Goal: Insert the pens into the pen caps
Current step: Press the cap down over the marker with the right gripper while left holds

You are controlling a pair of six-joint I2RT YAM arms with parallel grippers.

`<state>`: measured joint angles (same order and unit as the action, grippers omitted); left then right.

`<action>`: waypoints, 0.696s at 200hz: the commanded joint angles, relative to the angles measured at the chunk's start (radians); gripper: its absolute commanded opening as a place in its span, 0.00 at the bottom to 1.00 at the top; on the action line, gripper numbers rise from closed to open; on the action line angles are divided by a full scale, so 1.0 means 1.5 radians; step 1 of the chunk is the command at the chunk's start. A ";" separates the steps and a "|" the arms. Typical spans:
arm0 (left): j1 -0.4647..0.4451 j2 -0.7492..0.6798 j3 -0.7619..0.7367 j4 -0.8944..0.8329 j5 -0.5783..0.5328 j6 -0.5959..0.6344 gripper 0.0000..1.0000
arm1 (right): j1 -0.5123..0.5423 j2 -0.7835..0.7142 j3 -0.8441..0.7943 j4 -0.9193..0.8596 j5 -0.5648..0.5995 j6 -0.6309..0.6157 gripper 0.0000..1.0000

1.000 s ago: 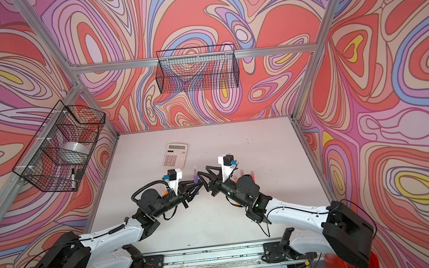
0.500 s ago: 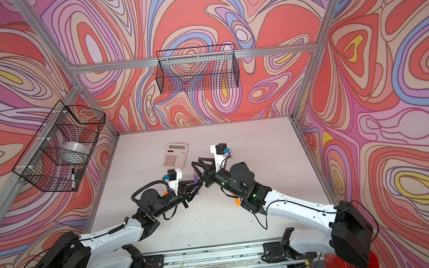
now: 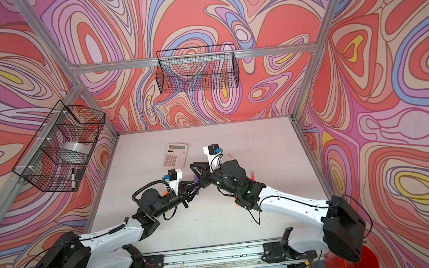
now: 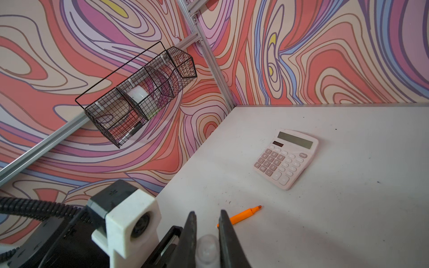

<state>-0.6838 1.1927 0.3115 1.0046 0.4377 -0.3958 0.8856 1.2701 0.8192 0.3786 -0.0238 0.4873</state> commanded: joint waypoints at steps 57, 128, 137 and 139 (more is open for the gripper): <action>0.000 -0.006 0.009 0.030 -0.001 0.009 0.00 | 0.002 0.003 0.029 -0.025 -0.025 0.008 0.23; 0.000 -0.006 0.009 0.025 -0.005 0.011 0.00 | 0.003 0.001 0.035 -0.028 -0.052 0.021 0.09; 0.000 -0.006 0.008 0.025 -0.007 0.011 0.00 | 0.002 -0.001 0.036 -0.029 -0.056 0.023 0.07; 0.000 -0.006 0.009 0.024 -0.007 0.012 0.00 | 0.002 -0.001 0.036 -0.030 -0.056 0.023 0.06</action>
<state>-0.6838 1.1923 0.3115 1.0065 0.4374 -0.3927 0.8822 1.2713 0.8474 0.3283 -0.0513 0.5014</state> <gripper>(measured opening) 0.169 0.151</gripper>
